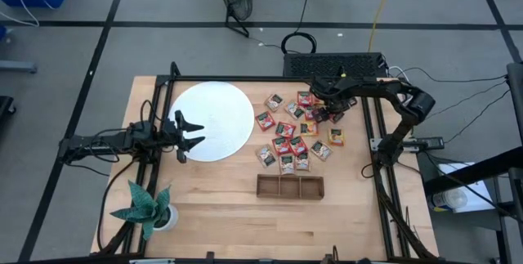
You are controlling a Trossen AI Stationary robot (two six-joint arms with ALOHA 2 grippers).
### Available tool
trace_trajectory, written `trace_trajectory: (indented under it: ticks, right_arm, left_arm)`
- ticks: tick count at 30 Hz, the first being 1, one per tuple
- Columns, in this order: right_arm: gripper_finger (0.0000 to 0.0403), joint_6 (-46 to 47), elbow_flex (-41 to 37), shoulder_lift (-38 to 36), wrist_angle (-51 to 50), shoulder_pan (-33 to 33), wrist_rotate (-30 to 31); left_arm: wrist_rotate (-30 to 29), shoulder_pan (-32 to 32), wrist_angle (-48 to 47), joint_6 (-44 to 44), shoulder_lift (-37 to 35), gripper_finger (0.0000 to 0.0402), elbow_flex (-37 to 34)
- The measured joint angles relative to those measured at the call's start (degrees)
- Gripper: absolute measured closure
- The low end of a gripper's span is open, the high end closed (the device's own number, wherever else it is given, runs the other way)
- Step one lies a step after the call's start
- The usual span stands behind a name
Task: Pick & Place Tea
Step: Put the red tea bag into the left section of the wooden organizer
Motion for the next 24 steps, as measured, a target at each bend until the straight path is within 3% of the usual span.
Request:
trace_trajectory:
  ticks: [10,14,20,24]
  right_arm:
    - [0.0185,-3.42,-5.02,0.59,6.5,-1.1,-2.63]
    - [0.0244,-2.67,-9.05,0.16,9.8,-1.8,-6.73]
    - [0.038,-5.61,-10.7,-0.86,10.31,-1.41,-7.59]
    - [0.0397,-8.3,-11.23,-3.46,11.17,-0.31,-7.75]
  left_arm:
    - [0.0,0.0,0.0,0.0,-0.02,0.0211,0.0]
    - [0.0,0.0,-0.02,-0.01,-0.02,0.0211,0.0]
    - [0.0,0.0,-0.02,0.0,-0.02,0.0211,0.0]
    - [0.0,-0.01,-0.01,-0.02,-0.02,0.0211,0.0]
